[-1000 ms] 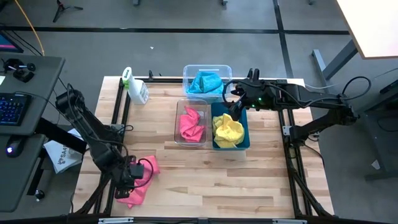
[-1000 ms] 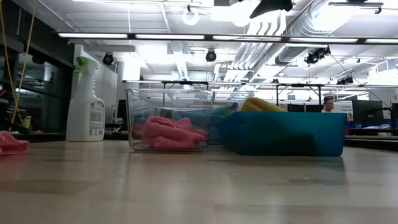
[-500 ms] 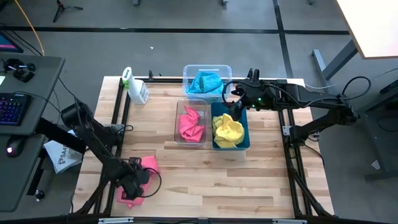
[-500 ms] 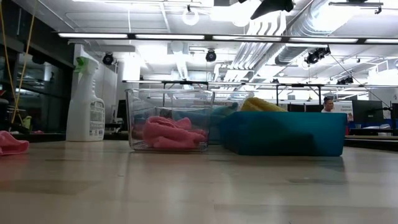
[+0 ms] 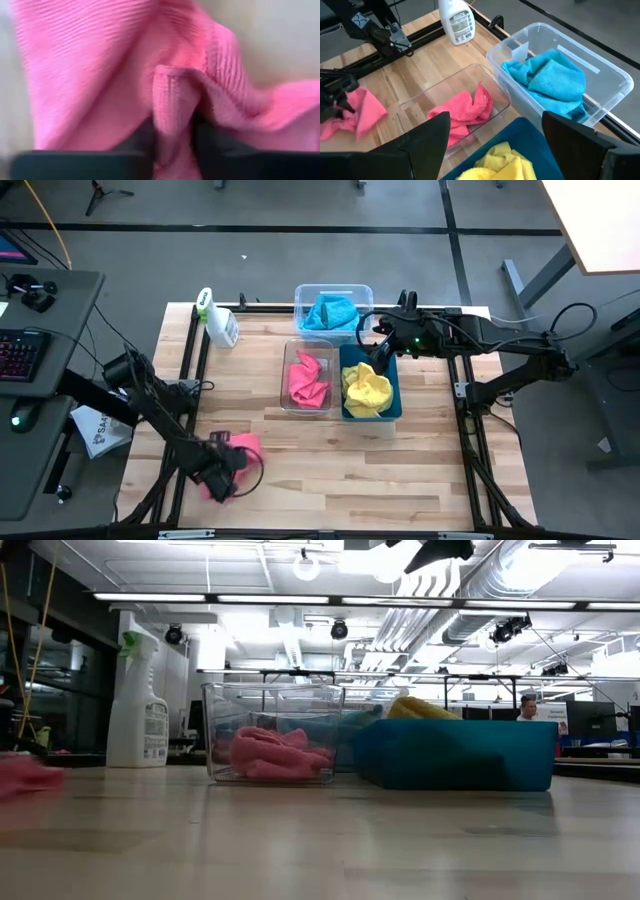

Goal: Sort microfiber towel by color & place in baskets
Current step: Put the pink towel in the transparent bin, then return to Home Position

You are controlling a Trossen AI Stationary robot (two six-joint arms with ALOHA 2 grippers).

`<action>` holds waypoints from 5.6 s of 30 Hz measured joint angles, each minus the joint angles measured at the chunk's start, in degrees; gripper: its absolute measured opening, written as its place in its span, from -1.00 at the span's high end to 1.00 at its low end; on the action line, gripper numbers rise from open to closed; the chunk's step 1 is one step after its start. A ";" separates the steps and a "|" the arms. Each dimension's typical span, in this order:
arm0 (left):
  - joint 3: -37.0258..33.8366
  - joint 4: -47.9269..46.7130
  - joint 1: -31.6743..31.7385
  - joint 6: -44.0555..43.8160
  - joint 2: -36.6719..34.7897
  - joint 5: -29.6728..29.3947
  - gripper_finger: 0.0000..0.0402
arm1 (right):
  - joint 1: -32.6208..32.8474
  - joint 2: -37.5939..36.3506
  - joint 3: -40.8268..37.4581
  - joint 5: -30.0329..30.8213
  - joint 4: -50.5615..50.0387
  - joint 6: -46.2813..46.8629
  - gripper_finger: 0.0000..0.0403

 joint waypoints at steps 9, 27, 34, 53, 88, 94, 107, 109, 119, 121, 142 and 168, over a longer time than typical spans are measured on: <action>8.28 -13.80 8.53 4.71 -21.21 -17.21 0.98 | 0.02 0.00 0.00 -0.02 -2.69 0.45 -0.53; 7.00 45.16 52.73 51.62 -23.77 -12.75 1.00 | 0.02 0.00 0.00 2.94 -0.22 0.45 -0.53; -11.52 66.68 53.91 42.41 -26.46 -15.63 1.00 | 0.03 0.00 0.00 3.99 -0.16 0.44 -0.53; -19.09 68.03 53.88 40.00 -23.32 -11.00 0.63 | 0.00 0.00 0.00 5.63 0.34 0.91 -0.53; -34.19 62.59 45.44 48.51 -74.63 -23.55 0.17 | 23.67 -26.50 -25.98 6.94 -11.06 33.32 0.28; -43.04 62.80 47.03 45.04 -85.29 -21.91 0.86 | 25.27 -29.41 -27.65 6.21 -7.93 32.13 0.91; -47.25 52.54 47.06 37.51 -93.04 -22.21 0.98 | 35.04 -31.30 -42.29 5.04 15.80 32.42 0.99; -47.29 52.86 47.06 37.47 -93.05 -22.10 0.99 | 36.58 -32.21 -46.85 6.00 21.83 32.48 0.99; -47.21 52.51 47.06 37.47 -93.00 -22.01 1.00 | 29.16 -44.34 -60.49 7.69 41.07 15.28 1.00; -47.21 52.47 47.06 37.47 -93.00 -22.02 1.00 | 24.80 -47.85 -62.42 3.66 42.77 10.99 1.00; -47.21 52.45 47.06 37.51 -93.00 -22.02 1.00 | 14.49 -72.11 -83.78 -8.59 58.67 -9.92 1.00; -47.21 52.44 47.06 37.51 -93.00 -22.02 1.00 | 14.49 -71.69 -83.69 -6.67 51.22 -9.61 1.00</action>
